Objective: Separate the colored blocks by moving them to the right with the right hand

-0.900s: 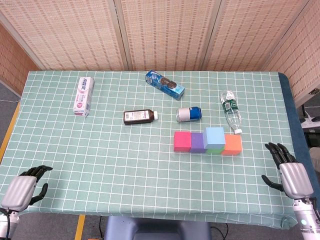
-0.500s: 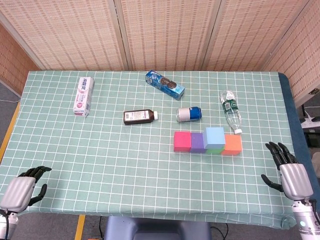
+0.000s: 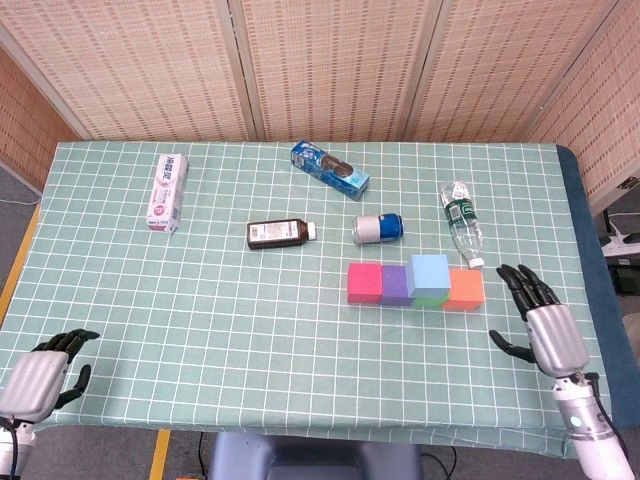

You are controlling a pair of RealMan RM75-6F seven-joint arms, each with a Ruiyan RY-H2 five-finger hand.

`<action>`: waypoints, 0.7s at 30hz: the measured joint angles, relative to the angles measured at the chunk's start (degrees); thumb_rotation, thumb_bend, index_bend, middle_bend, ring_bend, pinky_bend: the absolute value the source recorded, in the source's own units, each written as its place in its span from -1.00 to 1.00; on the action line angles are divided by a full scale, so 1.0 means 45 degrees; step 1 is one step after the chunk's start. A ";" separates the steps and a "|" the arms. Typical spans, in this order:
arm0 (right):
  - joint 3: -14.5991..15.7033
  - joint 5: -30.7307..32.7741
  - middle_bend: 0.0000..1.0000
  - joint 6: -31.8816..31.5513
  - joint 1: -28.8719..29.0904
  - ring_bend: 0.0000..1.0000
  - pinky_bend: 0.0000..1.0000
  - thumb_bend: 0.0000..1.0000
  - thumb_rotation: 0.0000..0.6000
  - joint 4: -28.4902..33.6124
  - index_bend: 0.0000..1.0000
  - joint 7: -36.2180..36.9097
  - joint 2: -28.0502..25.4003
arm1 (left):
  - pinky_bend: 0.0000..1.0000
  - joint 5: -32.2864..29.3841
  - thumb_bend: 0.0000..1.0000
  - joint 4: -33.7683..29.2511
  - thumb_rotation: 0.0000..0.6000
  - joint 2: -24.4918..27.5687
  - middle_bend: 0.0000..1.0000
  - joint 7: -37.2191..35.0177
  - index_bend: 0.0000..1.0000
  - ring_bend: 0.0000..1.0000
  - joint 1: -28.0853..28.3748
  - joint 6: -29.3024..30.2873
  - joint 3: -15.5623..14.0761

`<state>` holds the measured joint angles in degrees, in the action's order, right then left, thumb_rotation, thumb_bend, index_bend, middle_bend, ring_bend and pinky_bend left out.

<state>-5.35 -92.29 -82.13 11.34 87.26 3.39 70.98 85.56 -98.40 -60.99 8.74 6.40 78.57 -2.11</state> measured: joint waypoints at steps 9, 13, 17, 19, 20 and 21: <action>-0.0847 0.1394 -0.93 0.2795 0.2095 -1.00 -0.83 -0.78 1.00 -0.0098 -0.97 -0.1849 0.1418 | -0.13 0.0011 0.05 -0.0003 1.00 0.0134 -0.48 -0.0283 -0.47 -0.47 -0.0107 0.0197 0.0036; -0.1323 0.2312 -0.93 0.3521 0.2789 -1.00 -0.84 -0.78 1.00 -0.0334 -0.95 -0.2653 0.2107 | -0.13 0.0073 0.05 -0.0013 1.00 0.0146 -0.48 -0.0281 -0.47 -0.47 -0.0100 0.0168 0.0010; -0.1709 0.3181 -0.93 0.4104 0.3400 -1.00 -0.84 -0.78 1.00 -0.0660 -0.92 -0.3411 0.2749 | -0.13 0.0182 0.06 -0.0031 1.00 0.0150 -0.48 -0.0261 -0.47 -0.47 -0.0093 0.0180 -0.0017; -0.1888 0.3599 -0.90 0.4288 0.3655 -0.99 -0.83 -0.78 1.00 -0.0827 -0.86 -0.3693 0.3057 | -0.13 0.0182 0.06 -0.0027 1.00 0.0154 -0.48 -0.0263 -0.47 -0.47 -0.0099 0.0185 -0.0020; -0.1959 0.3759 -0.84 0.4335 0.3739 -0.94 -0.79 -0.78 1.00 -0.0898 -0.81 -0.3779 0.3186 | -0.13 0.0179 0.05 -0.0028 1.00 0.0156 -0.48 -0.0267 -0.47 -0.47 -0.0099 0.0183 -0.0018; -0.2042 0.3933 -0.75 0.4353 0.3811 -0.85 -0.70 -0.78 1.00 -0.1002 -0.73 -0.3876 0.3353 | -0.13 0.0170 0.05 -0.0026 1.00 0.0159 -0.48 -0.0279 -0.47 -0.47 -0.0101 0.0180 -0.0016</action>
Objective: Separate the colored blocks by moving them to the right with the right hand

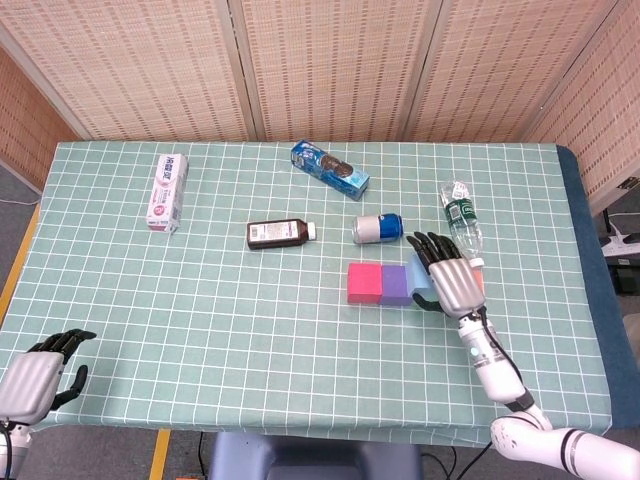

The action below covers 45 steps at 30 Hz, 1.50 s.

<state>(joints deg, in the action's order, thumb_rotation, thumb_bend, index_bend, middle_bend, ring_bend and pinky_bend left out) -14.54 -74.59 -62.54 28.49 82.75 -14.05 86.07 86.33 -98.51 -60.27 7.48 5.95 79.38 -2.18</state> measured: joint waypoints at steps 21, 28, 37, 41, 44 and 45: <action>0.1227 -0.1983 0.30 -0.2963 -0.0787 0.43 0.68 -0.78 1.00 -0.0060 0.25 0.0679 -0.0180 | -0.13 0.0017 0.05 -0.0010 1.00 0.0026 -0.48 -0.0055 -0.47 -0.47 -0.0023 0.0015 0.0015; 0.3484 -0.2803 0.30 -0.2772 -0.1996 0.43 0.68 -0.78 1.00 0.2811 0.25 0.0371 -0.3095 | -0.13 0.0012 0.06 -0.0063 1.00 0.0031 -0.48 -0.0043 -0.47 -0.47 -0.0035 -0.0019 -0.0001; 0.4940 -0.4534 0.06 -0.2890 -0.2813 0.04 0.35 -0.78 1.00 0.3117 -0.18 0.1275 -0.4283 | -0.13 0.0039 0.05 -0.0097 1.00 -0.0032 -0.48 0.0142 -0.47 -0.47 0.0089 -0.0289 -0.0068; 0.5105 -0.4661 -0.47 -0.2367 -0.2710 -0.53 -0.16 -0.78 1.00 0.3032 -0.74 0.1886 -0.4474 | -0.13 -0.0030 0.05 -0.0142 1.00 0.0022 -0.48 0.0046 -0.47 -0.47 0.0075 -0.0304 -0.0067; 0.5184 -0.4621 -0.73 -0.2009 -0.2623 -0.83 -0.35 -0.78 1.00 0.3168 -0.95 0.2262 -0.4705 | -0.13 -0.0047 0.05 -0.0129 1.00 0.0059 -0.48 -0.0050 -0.47 -0.47 0.0070 -0.0299 -0.0058; 0.5201 -0.4545 -0.77 -0.1887 -0.2600 -0.88 -0.36 -0.78 1.00 0.3309 -0.97 0.2388 -0.4810 | -0.13 -0.0061 0.05 -0.0124 1.00 0.0061 -0.48 -0.0059 -0.47 -0.47 0.0072 -0.0308 -0.0056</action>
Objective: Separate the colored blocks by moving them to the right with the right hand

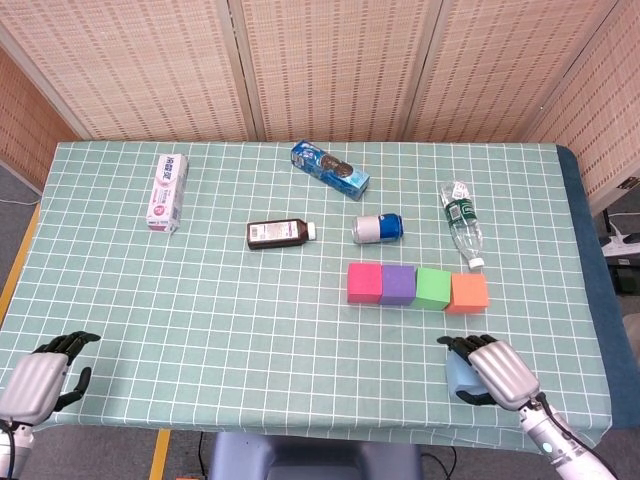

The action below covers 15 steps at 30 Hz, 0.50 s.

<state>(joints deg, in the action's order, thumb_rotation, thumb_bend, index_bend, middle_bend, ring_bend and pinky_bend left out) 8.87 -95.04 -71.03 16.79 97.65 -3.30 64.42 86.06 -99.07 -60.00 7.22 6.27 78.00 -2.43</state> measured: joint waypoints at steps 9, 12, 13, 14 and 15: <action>-0.0318 0.0739 -0.81 0.0282 0.0076 -0.93 -0.36 -0.78 1.00 0.0914 -0.99 0.1120 -0.0525 | -0.13 -0.0023 0.06 -0.0058 1.00 0.0040 -0.48 -0.0018 -0.47 -0.47 0.0051 -0.0154 -0.0039; -0.0595 0.0778 -0.81 -0.0102 0.0005 -0.93 -0.36 -0.78 1.00 0.0754 -0.98 0.1161 -0.0383 | -0.13 -0.0005 0.05 -0.0066 1.00 0.0045 -0.48 -0.0039 -0.46 -0.47 0.0049 -0.0145 -0.0043; -0.0728 0.0795 -0.81 -0.0256 -0.0019 -0.93 -0.36 -0.78 1.00 0.0634 -0.99 0.1171 -0.0281 | -0.13 -0.0035 0.05 -0.0057 1.00 0.0044 -0.48 -0.0044 -0.46 -0.47 0.0054 -0.0168 -0.0042; -0.0839 0.0818 -0.82 -0.0377 -0.0038 -0.94 -0.37 -0.78 1.00 0.0501 -0.99 0.1186 -0.0180 | -0.13 -0.0047 0.05 -0.0054 1.00 0.0043 -0.48 -0.0045 -0.46 -0.47 0.0058 -0.0178 -0.0040; -0.0910 0.0850 -0.83 -0.0432 -0.0046 -0.95 -0.40 -0.78 1.00 0.0357 -0.99 0.1207 -0.0095 | -0.13 -0.0052 0.06 -0.0054 1.00 0.0043 -0.48 -0.0043 -0.46 -0.47 0.0060 -0.0179 -0.0038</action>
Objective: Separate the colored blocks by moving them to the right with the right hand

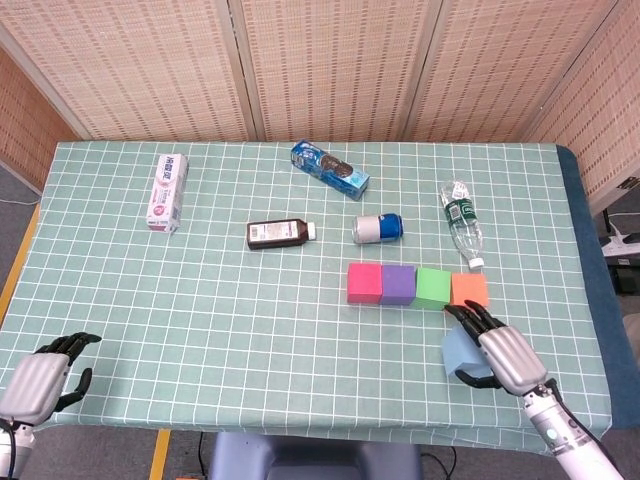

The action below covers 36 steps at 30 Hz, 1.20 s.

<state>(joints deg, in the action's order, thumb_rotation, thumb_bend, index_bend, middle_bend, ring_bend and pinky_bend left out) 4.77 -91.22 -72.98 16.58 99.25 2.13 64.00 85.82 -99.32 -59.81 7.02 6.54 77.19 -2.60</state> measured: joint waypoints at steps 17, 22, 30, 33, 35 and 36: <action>0.0013 -0.0089 -1.00 0.0793 0.0178 -1.00 -0.91 -0.99 1.00 -0.0156 -1.00 0.0109 -0.0327 | -0.13 0.0034 0.05 -0.0001 1.00 -0.0016 -0.48 0.0047 -0.46 -0.47 0.0003 0.0018 -0.0013; -0.0696 0.0231 -1.00 -0.0385 -0.0129 -1.00 -0.91 -0.99 1.00 -0.1041 -1.00 -0.0858 0.0542 | -0.13 0.0049 0.05 -0.0006 1.00 -0.0031 -0.48 0.0099 -0.46 -0.47 0.0013 0.0000 -0.0027; -0.2219 0.2756 -1.00 0.0079 0.0134 -1.00 -0.91 -0.99 1.00 -0.2488 -1.00 -0.1567 0.1574 | -0.13 0.0038 0.05 -0.0011 1.00 -0.0038 -0.48 0.0119 -0.46 -0.47 0.0029 -0.0036 -0.0036; -0.2590 0.3848 -1.00 0.1100 0.0483 -1.00 -0.91 -0.99 1.00 -0.3131 -1.00 -0.1684 0.1926 | -0.13 0.0000 0.05 -0.0012 1.00 -0.0041 -0.48 0.0131 -0.46 -0.47 0.0040 -0.0075 -0.0035; -0.2765 0.4276 -1.00 0.1736 0.0742 -1.00 -0.91 -0.99 1.00 -0.3630 -1.00 -0.1684 0.2203 | -0.13 -0.0005 0.06 -0.0013 1.00 -0.0044 -0.48 0.0139 -0.46 -0.47 0.0041 -0.0078 -0.0037; -0.2859 0.4456 -1.00 0.2134 0.0921 -1.00 -0.91 -0.99 1.00 -0.3966 -1.00 -0.1643 0.2396 | -0.13 -0.0007 0.06 -0.0013 1.00 -0.0044 -0.48 0.0135 -0.46 -0.47 0.0041 -0.0077 -0.0036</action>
<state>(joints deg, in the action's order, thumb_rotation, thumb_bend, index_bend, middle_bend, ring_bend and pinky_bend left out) -8.09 -71.17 -63.38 20.73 81.41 -5.27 74.78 85.79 -99.38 -60.01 7.63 6.73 76.84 -2.77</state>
